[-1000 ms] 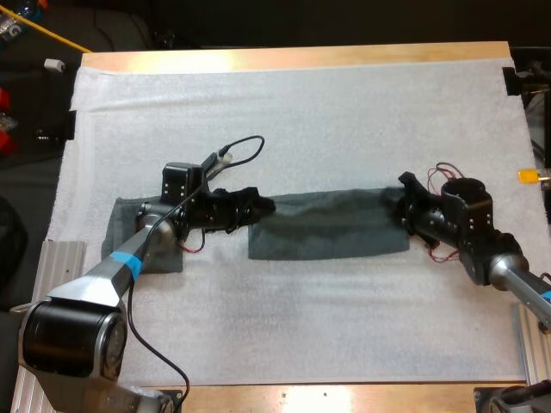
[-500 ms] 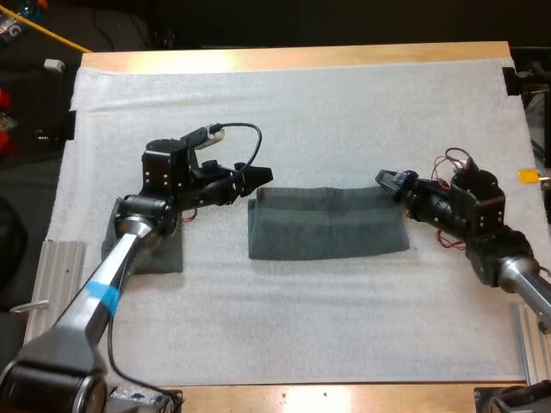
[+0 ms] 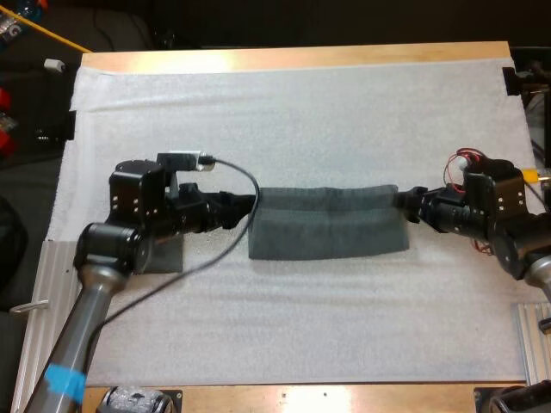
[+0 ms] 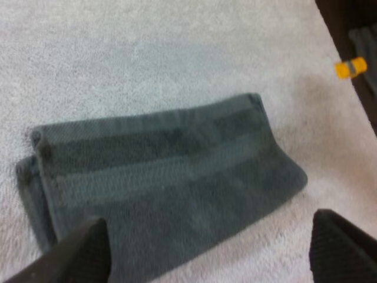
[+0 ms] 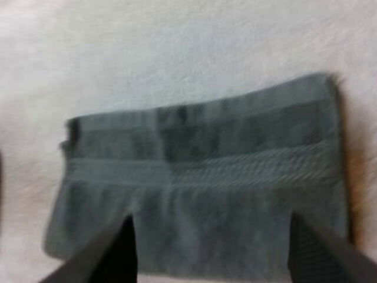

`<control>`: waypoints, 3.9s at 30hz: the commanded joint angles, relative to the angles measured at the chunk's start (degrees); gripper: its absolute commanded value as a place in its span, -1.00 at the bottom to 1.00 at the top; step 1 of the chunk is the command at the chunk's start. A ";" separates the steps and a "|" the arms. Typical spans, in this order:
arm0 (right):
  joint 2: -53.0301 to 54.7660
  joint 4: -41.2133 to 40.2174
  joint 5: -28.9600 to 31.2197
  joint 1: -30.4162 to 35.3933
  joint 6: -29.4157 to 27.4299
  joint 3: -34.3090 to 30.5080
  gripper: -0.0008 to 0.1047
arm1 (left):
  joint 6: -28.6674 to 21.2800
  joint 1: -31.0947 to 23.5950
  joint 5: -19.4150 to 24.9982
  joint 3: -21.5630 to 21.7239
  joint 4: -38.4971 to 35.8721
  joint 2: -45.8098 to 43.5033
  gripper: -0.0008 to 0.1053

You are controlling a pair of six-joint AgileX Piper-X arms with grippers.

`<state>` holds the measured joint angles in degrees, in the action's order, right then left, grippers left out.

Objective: Pick towel from pile, fold and stack

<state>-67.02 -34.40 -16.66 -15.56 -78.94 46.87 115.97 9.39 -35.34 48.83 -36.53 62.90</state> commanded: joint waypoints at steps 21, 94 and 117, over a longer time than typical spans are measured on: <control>-3.15 -13.63 9.18 0.06 -12.62 5.91 0.06 | -5.46 0.44 1.24 0.38 -22.61 -21.22 0.30; -15.69 -20.18 15.44 3.29 -13.36 11.67 -0.99 | -7.05 0.44 -0.45 0.38 -26.65 -21.40 0.30; -29.49 2.60 2.67 -14.15 14.68 12.25 -0.99 | -7.05 0.44 -0.96 0.38 -27.38 -21.40 0.30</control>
<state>-96.54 -32.66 -12.93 -29.70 -64.84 58.69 109.09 9.53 -35.51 48.83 -63.44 41.78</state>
